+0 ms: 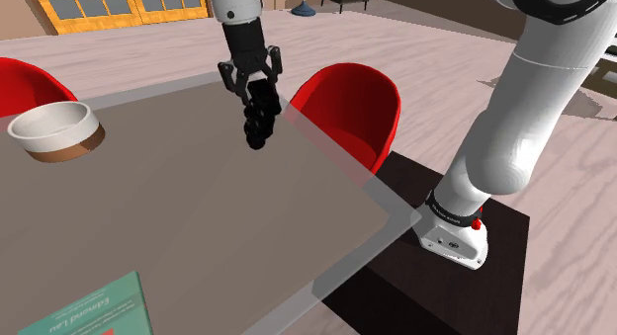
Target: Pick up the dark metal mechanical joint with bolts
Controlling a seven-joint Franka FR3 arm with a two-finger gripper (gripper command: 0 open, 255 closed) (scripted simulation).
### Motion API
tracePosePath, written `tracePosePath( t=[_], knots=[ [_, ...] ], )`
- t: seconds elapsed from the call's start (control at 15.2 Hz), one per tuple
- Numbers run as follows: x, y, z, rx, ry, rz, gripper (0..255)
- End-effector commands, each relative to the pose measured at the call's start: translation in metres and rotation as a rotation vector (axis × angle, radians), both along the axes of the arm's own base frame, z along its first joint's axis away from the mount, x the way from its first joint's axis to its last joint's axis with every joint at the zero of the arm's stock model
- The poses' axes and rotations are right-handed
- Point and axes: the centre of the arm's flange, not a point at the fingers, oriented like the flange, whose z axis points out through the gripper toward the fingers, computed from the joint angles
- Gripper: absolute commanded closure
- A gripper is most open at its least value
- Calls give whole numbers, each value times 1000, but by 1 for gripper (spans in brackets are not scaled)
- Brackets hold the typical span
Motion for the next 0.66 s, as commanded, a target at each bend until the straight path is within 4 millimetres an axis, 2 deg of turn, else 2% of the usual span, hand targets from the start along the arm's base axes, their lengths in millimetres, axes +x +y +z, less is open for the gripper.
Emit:
tracePosePath(
  t=[0.0, 0.46, 0.59],
  knots=[
    [0, 0, 11, 0, 0, 0, 255],
    [0, 0, 48, 0, 0, 0, 255],
    [0, 0, 49, 0, 0, 0, 255]
  ],
)
